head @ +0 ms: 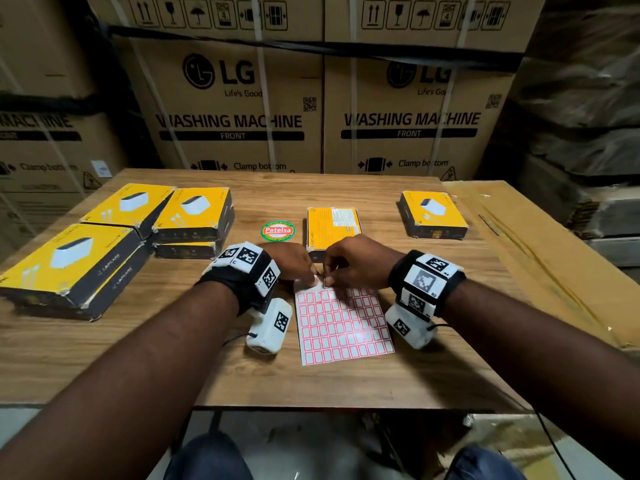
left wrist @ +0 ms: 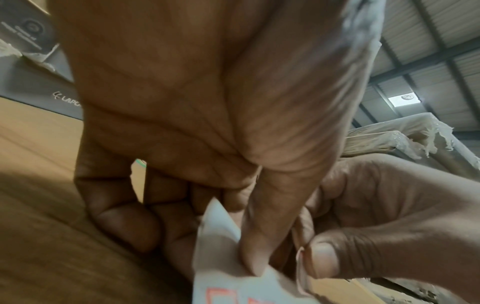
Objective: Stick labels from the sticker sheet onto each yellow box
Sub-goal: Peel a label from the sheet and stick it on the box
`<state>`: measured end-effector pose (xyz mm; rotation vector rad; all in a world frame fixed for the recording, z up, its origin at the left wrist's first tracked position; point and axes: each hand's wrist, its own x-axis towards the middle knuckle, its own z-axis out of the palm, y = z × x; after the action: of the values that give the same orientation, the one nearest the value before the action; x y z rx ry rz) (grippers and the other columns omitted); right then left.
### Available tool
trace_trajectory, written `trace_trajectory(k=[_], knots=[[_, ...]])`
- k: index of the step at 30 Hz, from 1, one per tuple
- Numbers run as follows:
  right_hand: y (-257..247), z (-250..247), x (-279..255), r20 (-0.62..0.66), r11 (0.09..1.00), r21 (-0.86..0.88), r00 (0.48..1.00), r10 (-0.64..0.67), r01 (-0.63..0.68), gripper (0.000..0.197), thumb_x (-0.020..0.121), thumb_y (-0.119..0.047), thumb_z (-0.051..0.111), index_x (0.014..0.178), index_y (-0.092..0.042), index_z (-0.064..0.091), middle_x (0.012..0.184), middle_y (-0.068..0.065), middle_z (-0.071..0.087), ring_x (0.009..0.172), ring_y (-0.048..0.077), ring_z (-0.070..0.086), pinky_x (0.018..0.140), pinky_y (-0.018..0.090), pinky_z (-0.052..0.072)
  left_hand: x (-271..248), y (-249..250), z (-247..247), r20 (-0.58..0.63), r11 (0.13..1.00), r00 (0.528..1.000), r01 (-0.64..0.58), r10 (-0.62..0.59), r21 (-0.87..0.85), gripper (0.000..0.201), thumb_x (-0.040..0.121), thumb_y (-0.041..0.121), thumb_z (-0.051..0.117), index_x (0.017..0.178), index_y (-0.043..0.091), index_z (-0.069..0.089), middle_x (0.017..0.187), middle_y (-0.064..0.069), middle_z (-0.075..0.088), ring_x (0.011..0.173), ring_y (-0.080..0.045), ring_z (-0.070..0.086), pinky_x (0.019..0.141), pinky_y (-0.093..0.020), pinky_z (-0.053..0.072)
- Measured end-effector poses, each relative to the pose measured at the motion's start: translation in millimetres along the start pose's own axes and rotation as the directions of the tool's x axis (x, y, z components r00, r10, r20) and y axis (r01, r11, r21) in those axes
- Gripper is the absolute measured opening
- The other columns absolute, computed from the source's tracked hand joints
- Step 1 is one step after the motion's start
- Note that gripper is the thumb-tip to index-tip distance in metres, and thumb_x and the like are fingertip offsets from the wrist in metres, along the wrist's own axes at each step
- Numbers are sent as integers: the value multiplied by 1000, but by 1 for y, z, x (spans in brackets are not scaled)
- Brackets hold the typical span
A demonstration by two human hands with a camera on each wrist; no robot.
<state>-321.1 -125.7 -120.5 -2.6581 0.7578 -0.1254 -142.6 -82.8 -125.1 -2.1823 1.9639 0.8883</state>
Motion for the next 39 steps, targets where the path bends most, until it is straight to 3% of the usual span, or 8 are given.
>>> trace_trajectory(k=[4, 10, 13, 18, 24, 29, 34, 39], knots=[[-1, 1, 2, -54, 1000, -24, 999, -11, 9, 11, 86, -24, 70, 92, -15, 68, 83, -7, 62, 76, 9, 55, 59, 17, 37, 1, 0, 2, 1, 1000, 1000, 7, -7, -18, 27, 83, 35, 69, 92, 9, 73, 85, -5, 66, 78, -18, 55, 74, -33, 43], [9, -7, 1, -91, 999, -1, 995, 35, -35, 10, 83, -27, 74, 87, -20, 69, 80, -10, 62, 72, 4, 55, 58, 12, 36, -5, -1, -3, -4, 984, 1000, 7, -8, -178, 6, 82, 25, 74, 88, 27, 75, 81, 1, 72, 81, -15, 64, 84, -31, 50], [17, -17, 0, -115, 993, 69, 988, 103, -95, 17, 81, -24, 76, 94, -22, 66, 83, -9, 66, 75, 0, 58, 65, 18, 46, -11, 1, -14, -186, 986, 982, -10, -22, -167, 7, 82, 21, 74, 88, 22, 73, 76, 6, 69, 79, -12, 64, 81, -27, 50], [23, -32, 6, -188, 990, -16, 973, 134, -140, 16, 85, -19, 70, 101, -23, 70, 88, -8, 68, 81, 7, 61, 67, 18, 41, -5, 13, -28, -466, 996, 880, -70, 87, 53, 24, 82, 19, 76, 104, 23, 70, 109, 2, 67, 105, -17, 61, 88, -28, 48], [22, -34, 15, -169, 983, -39, 971, 170, -179, 6, 84, -23, 72, 88, -20, 75, 81, -11, 61, 74, 4, 51, 59, 16, 33, 13, 27, -26, -386, 957, 900, -98, 202, 273, 55, 79, 23, 76, 131, 22, 58, 127, -2, 62, 116, -22, 56, 84, -25, 40], [24, -26, 23, -93, 957, 134, 958, 271, -258, 3, 83, -25, 73, 82, -23, 74, 82, -2, 68, 80, 13, 58, 66, 23, 40, 16, 27, -27, -369, 958, 911, -85, 186, 275, 52, 75, 20, 80, 124, 18, 63, 115, 0, 67, 105, -21, 61, 82, -25, 47], [24, -21, 24, -104, 965, 81, 961, 256, -248, 13, 87, -19, 67, 96, -18, 76, 94, 1, 72, 84, 13, 59, 70, 21, 41, 13, 28, -30, -360, 957, 916, -74, 177, 282, 27, 66, 17, 81, 87, 13, 65, 93, -7, 70, 84, -25, 65, 78, -39, 55], [27, -19, 26, -101, 961, 101, 958, 268, -258, 19, 87, -10, 61, 94, -21, 76, 97, 1, 71, 90, 17, 62, 75, 28, 50, 18, 27, -29, -366, 962, 913, -85, 179, 258, 44, 69, 17, 84, 110, 16, 68, 106, 0, 69, 97, -21, 64, 83, -32, 53]])
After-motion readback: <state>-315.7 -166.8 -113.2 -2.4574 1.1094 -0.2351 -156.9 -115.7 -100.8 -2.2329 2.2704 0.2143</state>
